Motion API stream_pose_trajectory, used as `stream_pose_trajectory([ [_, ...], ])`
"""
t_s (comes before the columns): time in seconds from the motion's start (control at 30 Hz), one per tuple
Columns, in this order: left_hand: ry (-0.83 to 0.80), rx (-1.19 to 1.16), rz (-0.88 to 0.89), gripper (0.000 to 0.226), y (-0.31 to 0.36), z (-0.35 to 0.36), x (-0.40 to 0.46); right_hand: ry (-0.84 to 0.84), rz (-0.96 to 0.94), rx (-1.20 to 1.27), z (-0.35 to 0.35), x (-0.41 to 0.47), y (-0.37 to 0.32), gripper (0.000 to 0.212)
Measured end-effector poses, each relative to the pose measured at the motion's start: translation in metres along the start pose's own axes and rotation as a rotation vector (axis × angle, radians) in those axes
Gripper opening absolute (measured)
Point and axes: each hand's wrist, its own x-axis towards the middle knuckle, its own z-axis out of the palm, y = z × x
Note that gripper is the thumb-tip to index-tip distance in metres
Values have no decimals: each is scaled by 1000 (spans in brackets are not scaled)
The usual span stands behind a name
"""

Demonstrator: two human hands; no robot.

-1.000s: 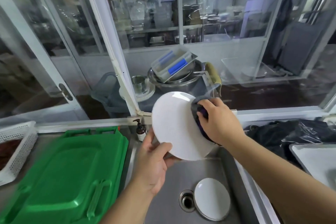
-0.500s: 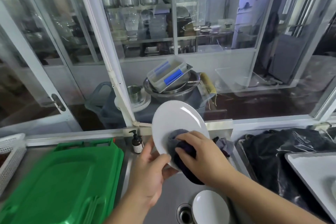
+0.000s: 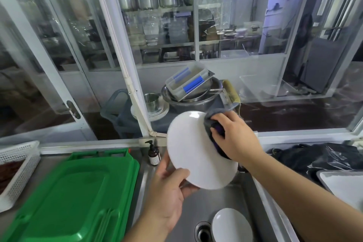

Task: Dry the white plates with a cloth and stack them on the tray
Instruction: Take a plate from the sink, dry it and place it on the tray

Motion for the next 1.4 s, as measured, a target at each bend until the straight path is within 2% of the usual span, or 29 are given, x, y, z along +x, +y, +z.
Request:
stream_pose_trajectory([
  [0.1,30,-1,44,58,9,-1,5,-63,131,3,-1,-19,6,34],
  [0.17,41,11,59,57,12,0,8,-103,151,15,0,-37,0,33],
  [0.33,55,18,48,58,10,-1,14,-203,6,157,0,-71,-33,34],
  [0.43,8,36,27,55,7,4,9,-241,-68,231,-6,-68,-43,32],
  [0.63,-60,76,-72,59,-10,11,-4,-173,-291,211,-12,-24,-47,33],
  [0.73,-102,26,-105,54,-12,12,-9,-101,-300,122,-12,-2,-39,33],
  [0.97,-106,32,-67,54,-8,4,-7,11,-54,60,-6,9,-13,39],
  [1.1,-86,50,-26,55,-7,1,-6,-39,233,87,-10,4,-3,46],
  [1.2,-90,61,-6,55,-7,0,-6,-123,462,241,-21,1,2,43],
  [1.33,-77,50,15,57,-9,-4,-5,-167,621,426,-27,-9,12,33],
  [1.4,-75,42,27,60,-10,-5,-3,-164,729,646,-27,-20,15,28],
])
